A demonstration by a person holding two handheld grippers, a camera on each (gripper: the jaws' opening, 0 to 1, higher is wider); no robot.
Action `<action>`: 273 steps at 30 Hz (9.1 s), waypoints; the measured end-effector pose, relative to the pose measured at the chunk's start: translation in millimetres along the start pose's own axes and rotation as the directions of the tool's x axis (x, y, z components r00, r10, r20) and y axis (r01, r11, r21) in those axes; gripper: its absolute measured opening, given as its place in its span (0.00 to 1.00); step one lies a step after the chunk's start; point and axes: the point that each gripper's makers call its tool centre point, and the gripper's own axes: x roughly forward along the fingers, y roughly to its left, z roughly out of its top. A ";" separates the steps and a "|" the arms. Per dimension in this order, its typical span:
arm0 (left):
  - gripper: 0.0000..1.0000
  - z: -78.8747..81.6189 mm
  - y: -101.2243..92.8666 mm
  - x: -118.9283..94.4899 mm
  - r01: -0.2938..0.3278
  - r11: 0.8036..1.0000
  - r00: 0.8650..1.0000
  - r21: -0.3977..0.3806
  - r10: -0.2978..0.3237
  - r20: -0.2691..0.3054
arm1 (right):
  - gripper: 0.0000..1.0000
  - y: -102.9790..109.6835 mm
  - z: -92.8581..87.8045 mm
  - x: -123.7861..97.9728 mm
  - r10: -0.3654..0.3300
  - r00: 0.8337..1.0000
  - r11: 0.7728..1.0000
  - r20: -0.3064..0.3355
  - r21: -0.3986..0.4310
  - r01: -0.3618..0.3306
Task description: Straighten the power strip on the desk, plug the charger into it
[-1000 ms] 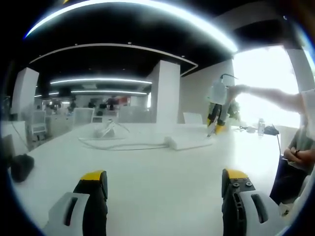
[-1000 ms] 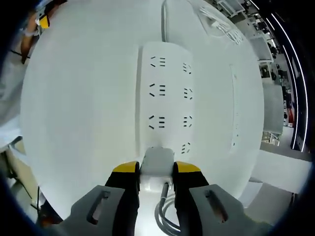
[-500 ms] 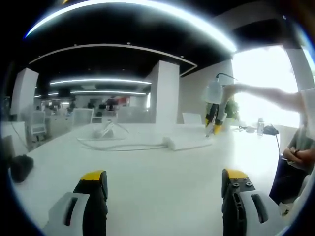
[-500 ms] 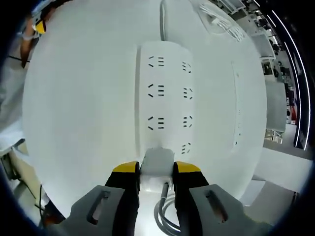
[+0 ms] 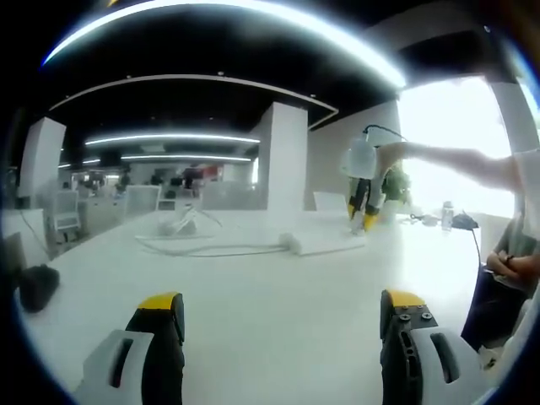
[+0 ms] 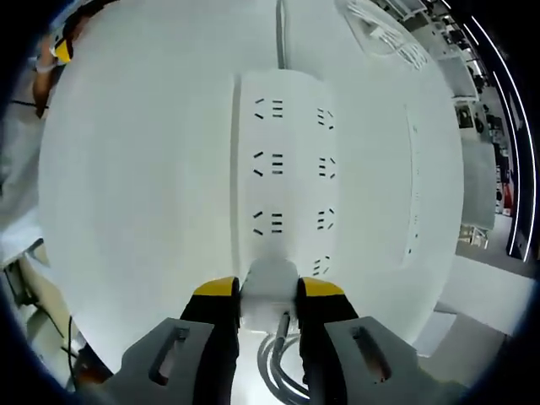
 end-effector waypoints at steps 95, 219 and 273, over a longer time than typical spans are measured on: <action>0.99 4.0 -12.9 4.7 0.023 1.000 1.000 0.017 -0.023 0.000 | 0.22 -4.1 4.3 -17.1 -0.150 0.975 0.986 0.164 -0.048 0.160; 0.99 10.2 -16.5 2.9 0.025 0.999 1.000 0.030 -0.025 0.011 | 1.00 -8.3 38.3 -113.9 -0.306 0.611 0.952 0.730 0.235 0.195; 0.99 19.3 -17.4 11.7 0.045 0.998 0.999 0.043 -0.046 0.023 | 1.00 75.8 -53.5 -106.6 -0.636 0.339 0.741 0.693 0.671 0.020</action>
